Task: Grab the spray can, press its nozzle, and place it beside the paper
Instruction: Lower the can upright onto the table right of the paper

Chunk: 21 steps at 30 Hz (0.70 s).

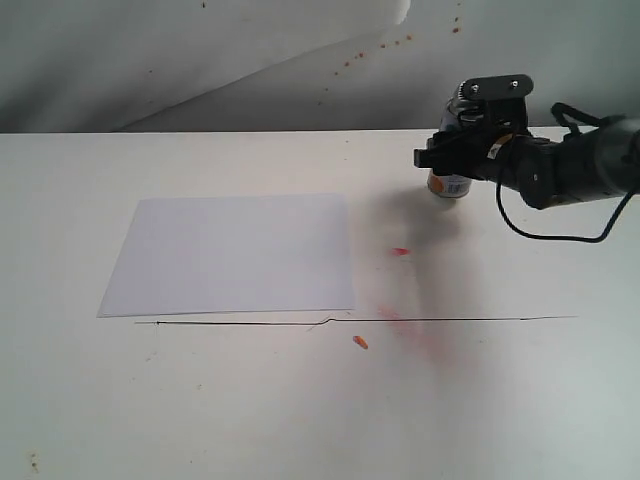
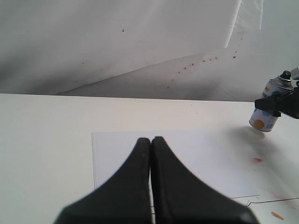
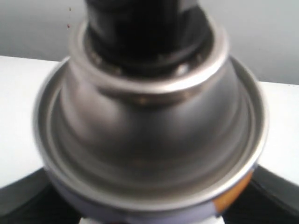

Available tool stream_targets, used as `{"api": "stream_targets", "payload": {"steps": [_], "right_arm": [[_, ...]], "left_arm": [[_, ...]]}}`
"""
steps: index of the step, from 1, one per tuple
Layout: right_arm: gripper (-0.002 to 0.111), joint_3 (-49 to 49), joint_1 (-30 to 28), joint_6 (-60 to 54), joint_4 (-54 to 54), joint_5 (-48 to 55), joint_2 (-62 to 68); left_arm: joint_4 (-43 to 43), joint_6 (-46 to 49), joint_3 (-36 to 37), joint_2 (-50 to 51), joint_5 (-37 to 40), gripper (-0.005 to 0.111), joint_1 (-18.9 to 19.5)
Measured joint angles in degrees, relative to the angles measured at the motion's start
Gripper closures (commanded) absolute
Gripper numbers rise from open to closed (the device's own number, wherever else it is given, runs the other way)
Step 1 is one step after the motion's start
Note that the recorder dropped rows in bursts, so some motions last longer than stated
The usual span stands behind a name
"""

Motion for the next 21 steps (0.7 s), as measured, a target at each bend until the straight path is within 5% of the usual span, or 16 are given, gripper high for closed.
{"api": "stream_targets", "payload": {"steps": [9,11,15,21], "right_arm": [[0.108,-0.4,0.0,1.4,0.9,-1.8,2.6],[0.100,-0.4,0.0,1.4,0.9,-1.8,2.6],[0.070,-0.4,0.0,1.4,0.2,-1.9,2.6],[0.009,-0.5,0.0,1.5,-0.9,-2.1,2.6]], "left_arm": [[0.2,0.0,0.0,0.0,0.0,0.107,0.0],[0.2,0.0,0.0,0.0,0.0,0.107,0.0],[0.2,0.1,0.0,0.0,0.0,0.107,0.0],[0.3,0.1,0.0,0.0,0.0,0.107,0.0]]}}
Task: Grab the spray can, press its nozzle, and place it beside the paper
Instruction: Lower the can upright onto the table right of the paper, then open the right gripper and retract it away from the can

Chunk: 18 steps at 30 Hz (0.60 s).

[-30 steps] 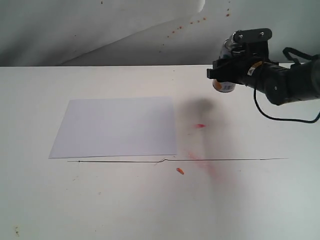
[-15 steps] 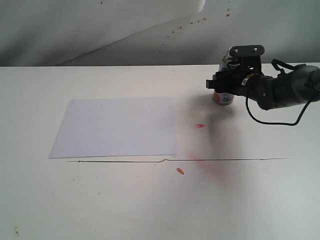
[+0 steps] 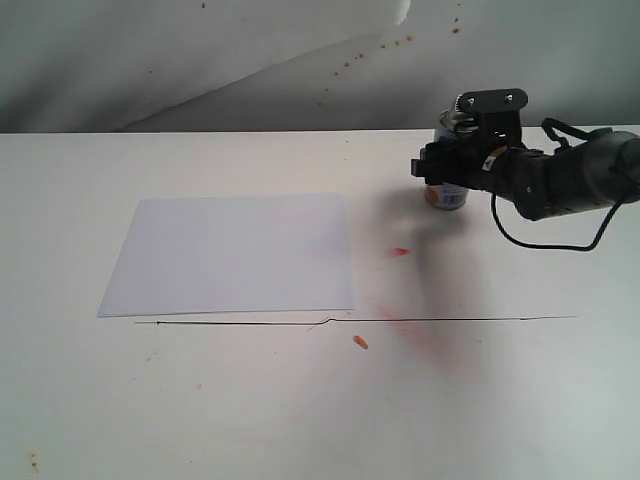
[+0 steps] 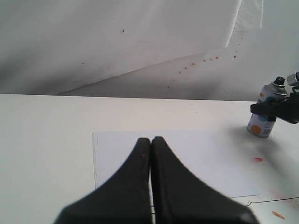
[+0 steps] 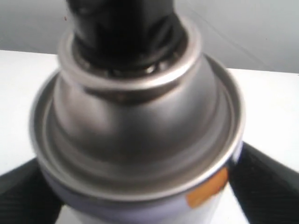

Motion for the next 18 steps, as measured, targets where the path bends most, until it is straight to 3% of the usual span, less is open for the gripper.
{"api": "stream_targets", "payload": {"steps": [2,8,14,16,18], "right_arm": [[0.003,0.0,0.0,0.0,0.0,-0.2,0.0],[0.003,0.0,0.0,0.1,-3.4,2.4,-1.5],[0.004,-0.1,0.0,0.1,-5.0,5.1,-20.9],[0.017,-0.1,0.2,0.6,-5.0,9.0,-30.1],[0.047,-0.1,0.4,3.1,-5.1,15.1,-37.4]], "left_arm": [[0.0,0.0,0.0,0.0,0.0,0.107,0.0],[0.1,0.1,0.0,0.0,0.0,0.107,0.0],[0.1,0.1,0.0,0.0,0.0,0.107,0.0],[0.1,0.1,0.0,0.0,-0.5,0.107,0.0],[0.1,0.1,0.0,0.0,-0.6,0.107,0.0]]}}
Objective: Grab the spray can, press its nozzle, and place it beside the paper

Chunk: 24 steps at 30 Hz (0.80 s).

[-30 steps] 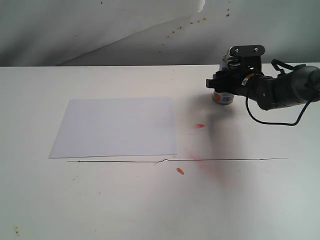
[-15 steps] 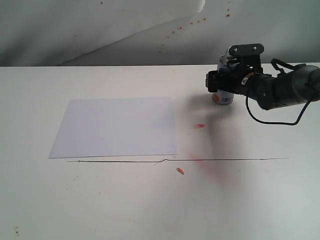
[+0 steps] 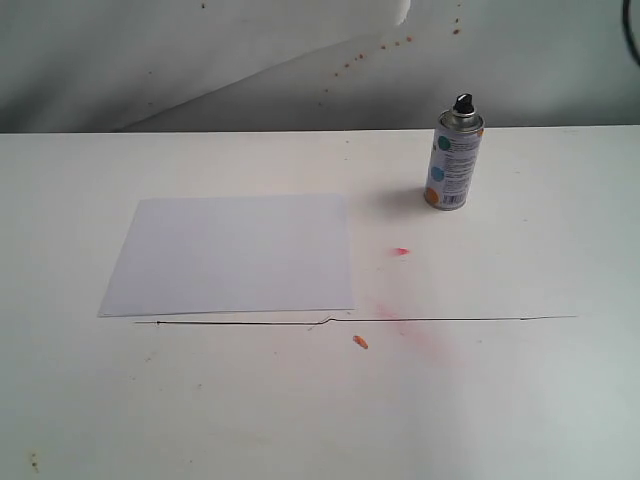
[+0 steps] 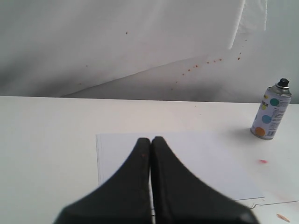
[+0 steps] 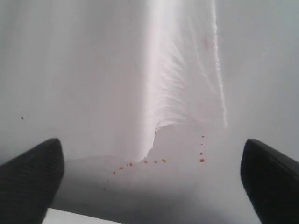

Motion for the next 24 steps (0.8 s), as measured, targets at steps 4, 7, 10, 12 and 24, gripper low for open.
{"api": "stream_targets", "payload": {"steps": [4,7,10,12,24], "right_arm": [[0.107,0.0,0.1,2.8,0.2,16.0,-12.1],[0.107,0.0,0.1,2.9,1.4,23.4,-18.2],[0.107,0.3,0.1,2.9,3.3,27.2,-22.0],[0.107,2.1,0.1,2.9,5.0,27.8,-25.1],[0.107,27.1,0.1,2.9,9.4,28.1,-46.8]], "left_arm": [[0.0,0.0,0.0,0.0,-0.1,0.107,0.0],[0.0,0.0,0.0,0.0,-0.1,0.107,0.0],[0.0,0.0,0.0,0.0,-0.1,0.107,0.0],[0.0,0.0,0.0,0.0,-0.1,0.107,0.0],[0.0,0.0,0.0,0.0,-0.1,0.107,0.0]]}}
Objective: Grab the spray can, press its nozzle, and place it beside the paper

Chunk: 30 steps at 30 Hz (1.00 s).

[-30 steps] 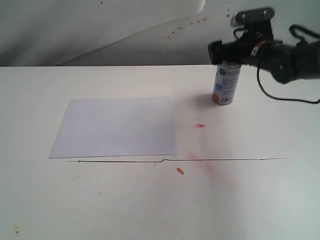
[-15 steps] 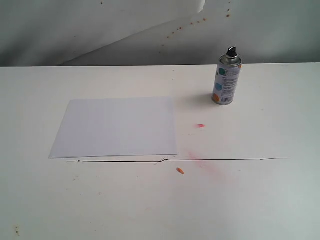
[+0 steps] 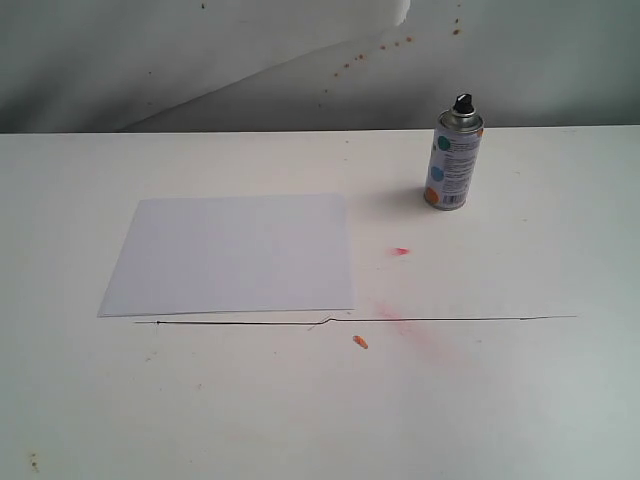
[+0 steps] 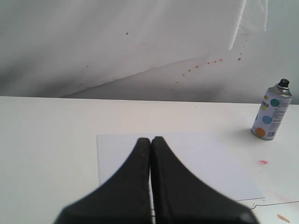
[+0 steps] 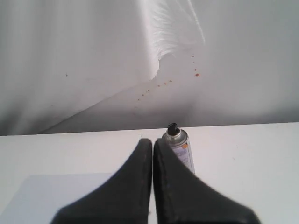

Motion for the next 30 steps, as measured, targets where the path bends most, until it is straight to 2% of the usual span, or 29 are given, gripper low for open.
{"api": "stream_targets", "payload": {"steps": [8,14,16,23,30], "right_arm": [[0.107,3.7,0.0,-0.1,-0.3,0.3,-8.4],[0.107,4.0,-0.4,-0.9,-8.2,1.5,-12.3],[0.107,5.2,-2.6,-1.3,-11.0,1.7,-13.9],[0.107,16.6,-16.0,-1.5,-13.0,1.7,-22.0],[0.107,30.3,-17.8,-1.5,-12.8,-0.2,-32.3]], "left_arm": [[0.0,0.0,0.0,0.0,0.0,0.107,0.0],[0.0,0.0,0.0,0.0,0.0,0.107,0.0],[0.0,0.0,0.0,0.0,0.0,0.107,0.0],[0.0,0.0,0.0,0.0,0.0,0.107,0.0],[0.0,0.0,0.0,0.0,0.0,0.107,0.0]]}}
